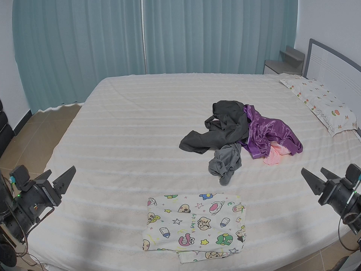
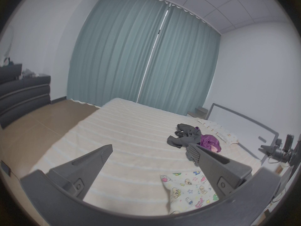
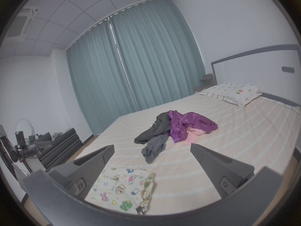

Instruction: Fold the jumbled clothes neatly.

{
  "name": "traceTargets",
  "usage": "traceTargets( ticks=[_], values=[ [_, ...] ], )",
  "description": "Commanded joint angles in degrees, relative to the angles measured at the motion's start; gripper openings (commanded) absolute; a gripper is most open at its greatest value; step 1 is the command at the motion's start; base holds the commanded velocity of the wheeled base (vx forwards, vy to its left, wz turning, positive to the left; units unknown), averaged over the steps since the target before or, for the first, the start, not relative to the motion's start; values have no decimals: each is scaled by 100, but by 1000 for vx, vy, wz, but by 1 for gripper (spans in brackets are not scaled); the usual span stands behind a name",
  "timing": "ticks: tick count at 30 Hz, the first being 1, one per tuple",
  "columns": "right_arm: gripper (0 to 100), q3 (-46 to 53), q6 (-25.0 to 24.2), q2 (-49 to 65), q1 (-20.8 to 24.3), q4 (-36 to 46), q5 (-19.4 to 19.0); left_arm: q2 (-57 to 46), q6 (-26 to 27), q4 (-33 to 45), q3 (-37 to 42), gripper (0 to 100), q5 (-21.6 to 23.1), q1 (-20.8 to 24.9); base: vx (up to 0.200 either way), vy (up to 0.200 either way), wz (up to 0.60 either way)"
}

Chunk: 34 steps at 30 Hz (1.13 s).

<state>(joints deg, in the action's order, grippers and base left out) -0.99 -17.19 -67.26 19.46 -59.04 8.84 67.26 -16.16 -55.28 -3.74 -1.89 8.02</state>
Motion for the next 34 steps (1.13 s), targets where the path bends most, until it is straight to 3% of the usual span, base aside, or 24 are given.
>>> traceTargets(
  ticks=[1,5,10,12,13,15,17,20,22,23,24,25,27,28,29,32,34],
  values=[
    [100,99,611,3430,-284,2924,716,-3166,887,2610,23,100,-795,-46,0,0,0],
    [100,99,647,4168,-803,3786,1032,-4194,984,3665,-65,100,-1200,-73,0,0,0],
    [100,99,919,4985,-1427,4401,927,-5047,1186,4483,-232,100,-1525,-451,0,0,0],
    [100,99,1367,5557,-1700,4770,751,-5478,1300,4746,-267,100,-1525,-1004,0,0,0],
    [100,99,1367,5557,-1700,4770,751,-5478,1300,4746,-267,100,-1525,-1004,0,0,0],
    [100,99,2097,6523,-2016,5359,268,-6163,1731,4948,-276,100,-1481,-1655,0,0,0],
    [100,99,2360,6726,-1946,5737,136,-6233,1933,4913,-259,100,-1472,-1699,0,0,0],
    [100,99,2273,6726,-1954,5772,136,-6225,1827,4887,-232,100,-1455,-1699,0,0,0],
    [100,99,2290,6726,-1946,5807,109,-6225,1792,4887,-83,100,-1200,-1699,0,0,0],
    [100,99,2325,6726,-1946,5807,83,-6225,1766,4860,374,100,-303,-1699,0,0,0],
    [100,99,2325,6726,-1946,5807,83,-6225,1766,4860,374,100,-303,-1699,0,0,0],
    [100,99,2334,6726,-1946,5798,30,-6216,1537,5098,374,100,453,-1699,0,0,0],
    [100,99,2281,6726,-1937,5790,-14,-6225,1133,5177,374,100,1296,-1699,0,0,0],
    [100,99,2281,6726,-1937,5790,-14,-6225,1133,5177,374,100,1296,-1699,0,0,0],
    [100,99,2281,6726,-1946,5798,-22,-6225,1142,5142,374,100,1947,-1699,0,0,0],
    [100,99,2264,6726,-1937,5798,-5,-6225,1133,5151,374,100,2421,-1699,0,0,0],
    [100,99,2281,6726,-1946,5798,4,-6216,931,5151,374,100,2474,-1699,0,0,0]
  ],
)
